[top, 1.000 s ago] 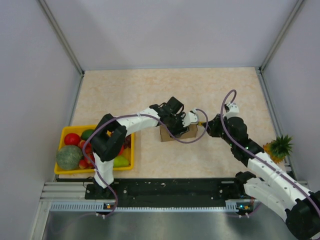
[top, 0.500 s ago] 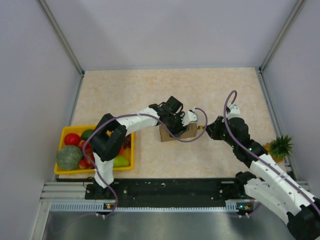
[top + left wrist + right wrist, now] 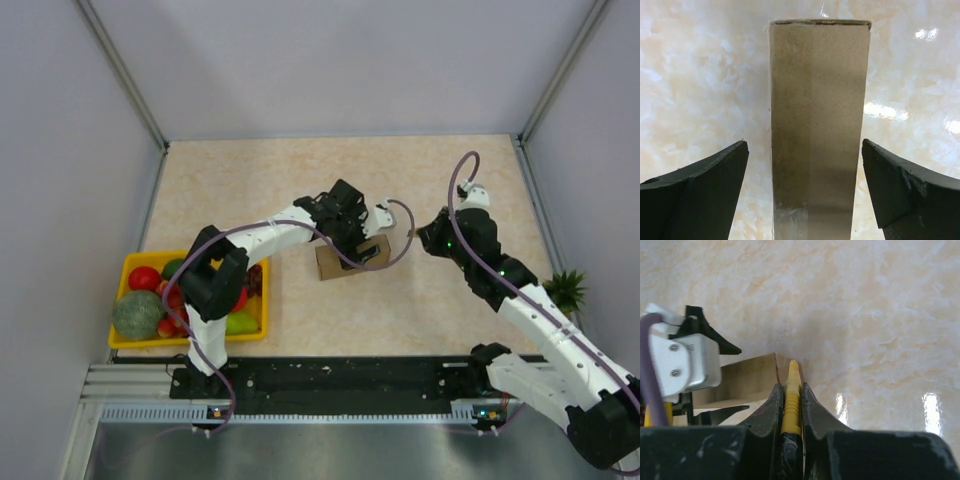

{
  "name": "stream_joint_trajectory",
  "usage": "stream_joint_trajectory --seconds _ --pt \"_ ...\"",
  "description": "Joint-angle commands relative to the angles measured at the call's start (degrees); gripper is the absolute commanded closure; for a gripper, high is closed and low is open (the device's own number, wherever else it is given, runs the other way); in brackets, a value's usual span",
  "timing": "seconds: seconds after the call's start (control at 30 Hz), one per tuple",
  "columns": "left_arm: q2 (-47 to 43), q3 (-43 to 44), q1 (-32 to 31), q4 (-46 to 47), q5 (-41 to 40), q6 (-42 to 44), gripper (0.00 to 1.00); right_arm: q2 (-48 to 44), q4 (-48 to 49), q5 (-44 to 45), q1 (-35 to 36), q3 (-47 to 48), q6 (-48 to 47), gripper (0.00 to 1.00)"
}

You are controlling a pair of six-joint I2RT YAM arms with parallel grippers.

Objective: Unpack the express box

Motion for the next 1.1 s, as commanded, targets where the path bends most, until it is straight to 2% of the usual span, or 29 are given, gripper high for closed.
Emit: stream_joint_trajectory --seconds 0.0,0.2,0.33,0.47,0.5,0.57,0.6,0.67,0.7,0.77,0.8,0.93,1.07 --pt "-6.2 1.9 -0.3 1.7 0.9 0.0 0.01 3.4 -0.4 1.8 -2.4 4.2 -0.8 1.0" --pt "-16.8 -2.9 -0.3 6.3 0.1 -1.0 0.01 10.9 7.4 -7.3 -7.9 4.3 0.6 1.0" --pt "-25.0 -8.7 -0.3 15.2 -5.2 -3.1 0.01 17.7 17.0 -17.4 -17.0 3.9 4.3 1.0" --pt "-32.9 -15.1 -0.3 24.1 -19.6 -10.6 0.01 27.4 27.6 -29.3 -21.9 5.3 9.3 1.0" --pt "-36.1 -16.4 -0.3 26.5 -26.9 -12.6 0.01 31.6 27.9 -29.9 -21.9 6.5 9.6 1.0" --pt "-39.1 -21.2 -0.1 33.8 -34.0 -15.9 0.01 36.1 25.4 -32.5 -22.1 11.6 8.8 1.0" --pt "-41.2 -22.1 -0.1 34.6 -41.3 -17.3 0.01 39.9 24.8 -33.3 -22.2 12.9 8.7 1.0" --pt "-41.9 -21.9 0.4 31.3 -46.6 -23.8 0.01 43.0 28.0 -36.5 -22.5 14.1 10.0 1.0" --pt "-41.4 -20.7 1.0 27.5 -47.3 -26.2 0.01 44.1 28.5 -37.2 -22.8 14.3 10.5 0.99" --pt "-40.2 -17.1 2.9 18.3 -43.1 -30.6 0.01 46.9 28.5 -37.5 -23.1 15.0 10.8 0.94" --pt "-38.8 -16.3 3.3 16.5 -43.0 -31.7 0.01 47.6 28.2 -37.6 -23.3 15.3 10.7 0.92" --pt "-37.9 -17.2 3.3 13.9 -39.5 -36.5 0.01 50.6 23.6 -34.3 -23.5 16.9 9.6 0.76" --pt "-38.7 -19.1 3.2 13.4 -37.0 -38.4 0.01 50.4 18.6 -30.0 -23.4 17.6 8.9 0.56"
